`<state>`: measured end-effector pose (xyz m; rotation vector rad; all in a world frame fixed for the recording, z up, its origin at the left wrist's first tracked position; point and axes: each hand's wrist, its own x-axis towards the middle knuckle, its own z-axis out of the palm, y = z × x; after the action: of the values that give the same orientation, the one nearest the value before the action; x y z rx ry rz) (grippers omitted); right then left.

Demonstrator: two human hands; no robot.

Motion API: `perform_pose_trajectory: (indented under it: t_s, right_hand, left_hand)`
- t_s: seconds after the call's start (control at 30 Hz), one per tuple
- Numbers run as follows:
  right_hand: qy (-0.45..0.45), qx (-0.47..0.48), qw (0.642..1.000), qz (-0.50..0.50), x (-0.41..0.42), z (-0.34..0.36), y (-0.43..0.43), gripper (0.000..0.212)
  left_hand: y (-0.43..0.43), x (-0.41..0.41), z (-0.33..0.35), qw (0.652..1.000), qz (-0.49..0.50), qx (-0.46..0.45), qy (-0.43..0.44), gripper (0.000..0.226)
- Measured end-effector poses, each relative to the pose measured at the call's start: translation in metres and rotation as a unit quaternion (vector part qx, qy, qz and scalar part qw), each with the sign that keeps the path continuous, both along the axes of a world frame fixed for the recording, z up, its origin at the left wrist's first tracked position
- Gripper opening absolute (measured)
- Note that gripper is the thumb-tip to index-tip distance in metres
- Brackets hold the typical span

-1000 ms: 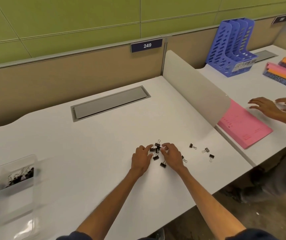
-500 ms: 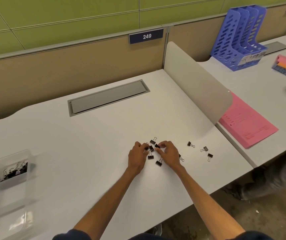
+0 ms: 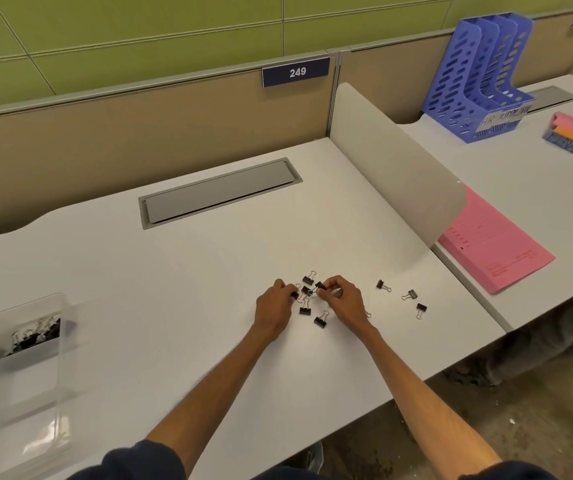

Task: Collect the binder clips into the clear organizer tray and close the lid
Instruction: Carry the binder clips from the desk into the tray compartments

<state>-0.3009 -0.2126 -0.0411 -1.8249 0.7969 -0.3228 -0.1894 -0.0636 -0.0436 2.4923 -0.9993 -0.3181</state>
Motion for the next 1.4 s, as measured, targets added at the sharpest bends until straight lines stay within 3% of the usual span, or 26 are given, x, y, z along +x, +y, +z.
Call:
perform_pose_trajectory:
  t_s: [0.2,0.47,1.0,1.4]
  right_hand:
    - [-0.027,-0.058,0.998,-0.01,0.0,0.004,0.013,0.008]
    - [-0.035,-0.018,0.999,0.01,0.026,0.015,0.049,0.01]
    - [-0.059,-0.059,0.972,0.219,0.123,0.037,0.19,0.022]
    - [-0.073,-0.083,0.941,0.319,0.176,0.046,0.308,0.014]
  left_hand:
    - [0.018,0.002,-0.005,1.0,0.021,0.005,-0.009,0.012]
    - [0.057,0.009,0.002,0.998,0.05,-0.036,-0.007,0.014]
    - [0.218,0.064,0.038,0.974,0.203,-0.08,-0.066,0.011]
    - [0.337,0.081,0.052,0.947,0.285,-0.066,-0.135,0.014]
